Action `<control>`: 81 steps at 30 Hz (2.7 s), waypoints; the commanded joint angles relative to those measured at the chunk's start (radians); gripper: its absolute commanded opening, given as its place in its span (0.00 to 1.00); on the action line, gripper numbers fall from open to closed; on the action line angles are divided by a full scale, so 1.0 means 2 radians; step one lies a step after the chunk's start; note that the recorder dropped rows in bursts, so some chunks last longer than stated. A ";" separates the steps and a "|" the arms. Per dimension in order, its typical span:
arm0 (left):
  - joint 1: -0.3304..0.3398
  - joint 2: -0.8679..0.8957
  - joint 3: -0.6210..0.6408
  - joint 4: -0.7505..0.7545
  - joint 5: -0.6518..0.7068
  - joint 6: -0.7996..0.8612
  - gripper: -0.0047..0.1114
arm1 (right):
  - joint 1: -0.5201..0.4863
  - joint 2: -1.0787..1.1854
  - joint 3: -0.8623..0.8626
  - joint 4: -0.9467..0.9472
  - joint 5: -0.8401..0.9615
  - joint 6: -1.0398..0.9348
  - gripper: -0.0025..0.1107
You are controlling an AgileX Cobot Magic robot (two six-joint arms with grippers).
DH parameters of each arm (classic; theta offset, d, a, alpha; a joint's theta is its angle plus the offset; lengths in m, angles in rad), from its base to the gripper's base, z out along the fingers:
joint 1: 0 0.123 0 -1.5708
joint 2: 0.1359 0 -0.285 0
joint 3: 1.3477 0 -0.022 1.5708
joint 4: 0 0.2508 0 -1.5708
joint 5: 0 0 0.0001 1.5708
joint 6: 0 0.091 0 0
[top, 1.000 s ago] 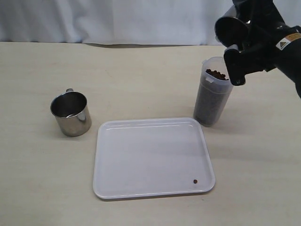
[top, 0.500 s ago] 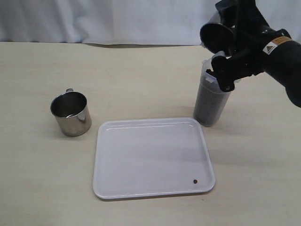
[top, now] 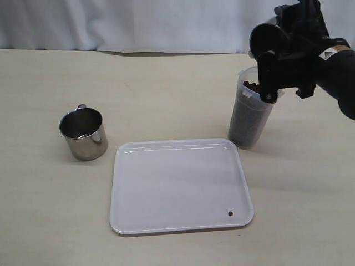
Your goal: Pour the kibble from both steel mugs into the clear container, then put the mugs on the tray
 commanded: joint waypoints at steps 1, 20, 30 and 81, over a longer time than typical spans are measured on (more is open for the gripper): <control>0.001 -0.001 -0.001 -0.001 0.000 -0.001 0.04 | 0.000 -0.029 -0.002 0.089 0.039 -0.001 0.07; 0.001 -0.001 -0.001 -0.001 0.000 -0.001 0.04 | 0.000 -0.121 -0.002 0.518 0.086 0.008 0.07; 0.001 -0.001 -0.001 -0.001 0.000 -0.001 0.04 | 0.000 -0.126 -0.002 0.666 -0.063 0.114 0.07; 0.001 -0.001 -0.001 -0.001 0.000 -0.001 0.04 | -0.174 -0.125 -0.006 0.654 0.340 0.226 0.07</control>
